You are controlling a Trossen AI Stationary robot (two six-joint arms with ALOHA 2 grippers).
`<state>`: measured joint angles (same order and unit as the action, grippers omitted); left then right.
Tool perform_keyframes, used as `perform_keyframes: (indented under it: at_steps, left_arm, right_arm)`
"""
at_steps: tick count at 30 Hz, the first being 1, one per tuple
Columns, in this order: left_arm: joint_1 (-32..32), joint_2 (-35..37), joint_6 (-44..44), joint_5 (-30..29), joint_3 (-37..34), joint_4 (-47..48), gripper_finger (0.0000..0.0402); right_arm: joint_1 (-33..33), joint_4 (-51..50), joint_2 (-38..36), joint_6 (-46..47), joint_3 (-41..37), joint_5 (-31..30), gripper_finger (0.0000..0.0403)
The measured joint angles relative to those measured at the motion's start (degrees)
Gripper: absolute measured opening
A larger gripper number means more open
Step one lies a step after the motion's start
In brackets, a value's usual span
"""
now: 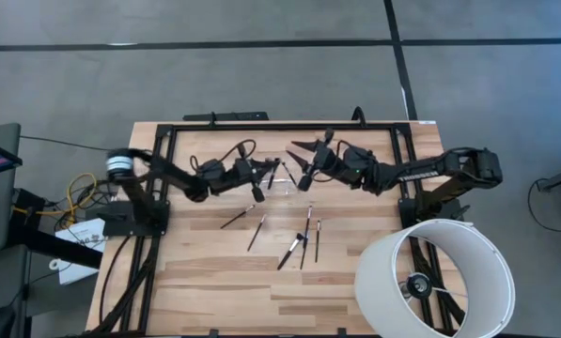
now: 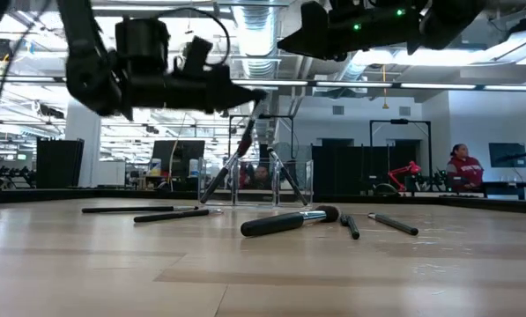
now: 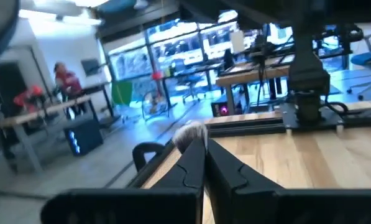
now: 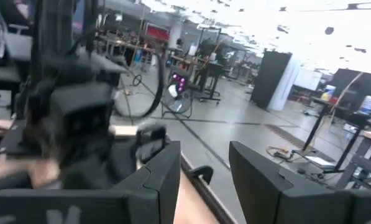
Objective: Put items in baskets/containers
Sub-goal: Put the powder brush into the transparent organizer
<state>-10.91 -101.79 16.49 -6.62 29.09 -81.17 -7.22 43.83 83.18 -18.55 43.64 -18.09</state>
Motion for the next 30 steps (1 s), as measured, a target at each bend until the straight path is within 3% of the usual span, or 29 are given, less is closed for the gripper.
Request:
perform_keyframes:
  at_steps: [5,14,21,30]
  left_arm:
    - [-0.1,-6.2,5.7,0.7,2.2,-8.1,0.0004]
    - [-0.2,-3.7,8.8,2.2,2.8,-8.7,0.0004]
    - [-2.1,-4.8,8.3,5.2,2.8,2.6,0.0004]
    - [-2.0,-6.8,6.8,6.1,2.6,4.7,0.001]
  right_arm:
    - [-1.7,2.7,0.2,-0.1,0.0,0.2,0.0129]
    - [-2.4,3.4,0.0,-0.1,0.0,0.2,0.0129]
    - [-2.3,3.3,0.0,0.0,0.0,0.2,0.0129]
    - [-2.2,3.1,0.0,0.0,0.0,0.2,0.0129]
